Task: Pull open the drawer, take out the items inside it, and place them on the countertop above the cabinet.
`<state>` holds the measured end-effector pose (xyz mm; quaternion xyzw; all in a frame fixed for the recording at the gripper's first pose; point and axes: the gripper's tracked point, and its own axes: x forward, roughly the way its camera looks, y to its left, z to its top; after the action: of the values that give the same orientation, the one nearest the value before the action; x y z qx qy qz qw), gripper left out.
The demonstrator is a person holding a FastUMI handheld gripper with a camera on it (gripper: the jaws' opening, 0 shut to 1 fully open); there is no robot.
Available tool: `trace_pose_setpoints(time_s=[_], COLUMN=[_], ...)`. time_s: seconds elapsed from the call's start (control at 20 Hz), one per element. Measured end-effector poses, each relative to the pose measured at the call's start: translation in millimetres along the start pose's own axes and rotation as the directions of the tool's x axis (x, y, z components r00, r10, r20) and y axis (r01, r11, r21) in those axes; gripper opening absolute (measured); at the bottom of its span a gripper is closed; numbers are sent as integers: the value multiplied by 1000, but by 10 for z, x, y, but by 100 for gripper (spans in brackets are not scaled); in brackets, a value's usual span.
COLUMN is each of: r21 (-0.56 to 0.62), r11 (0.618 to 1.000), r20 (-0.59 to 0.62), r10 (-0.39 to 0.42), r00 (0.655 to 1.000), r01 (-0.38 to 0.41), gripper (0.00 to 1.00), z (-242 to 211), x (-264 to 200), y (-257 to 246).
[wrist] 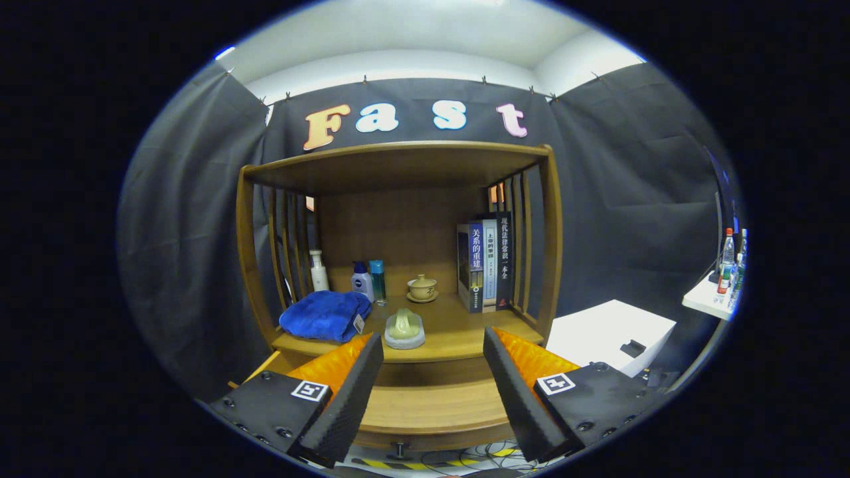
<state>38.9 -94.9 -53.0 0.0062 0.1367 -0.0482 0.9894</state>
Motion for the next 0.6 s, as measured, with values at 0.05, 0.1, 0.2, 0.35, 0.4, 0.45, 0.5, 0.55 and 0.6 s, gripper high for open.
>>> trace_pose_setpoints(time_s=[0.05,0.1,0.2,0.35,0.4,0.45,0.5,0.55,0.6], r21=[-8,-14,-39,-88,-89,-85,-76,-70,-66], r11=[1000,1000,999,992,990,988,987,988,989], r20=[17,29,31,14,-2,-27,-44,-57,-63], r10=[-5,1,37,91,111,129,138,137,125], r00=[1000,1000,999,996,994,991,989,989,990], r01=[5,0,-36,-89,-111,-131,-141,-141,-129], gripper=[98,98,98,98,98,98,98,99,99], z=[-31,-72,-206,-521,-636,-772,-867,-937,-1012], x=[-64,-123,-185,-244,-261,-239,-241,-250,-243], y=[25,73,253,557,644,716,750,749,727])
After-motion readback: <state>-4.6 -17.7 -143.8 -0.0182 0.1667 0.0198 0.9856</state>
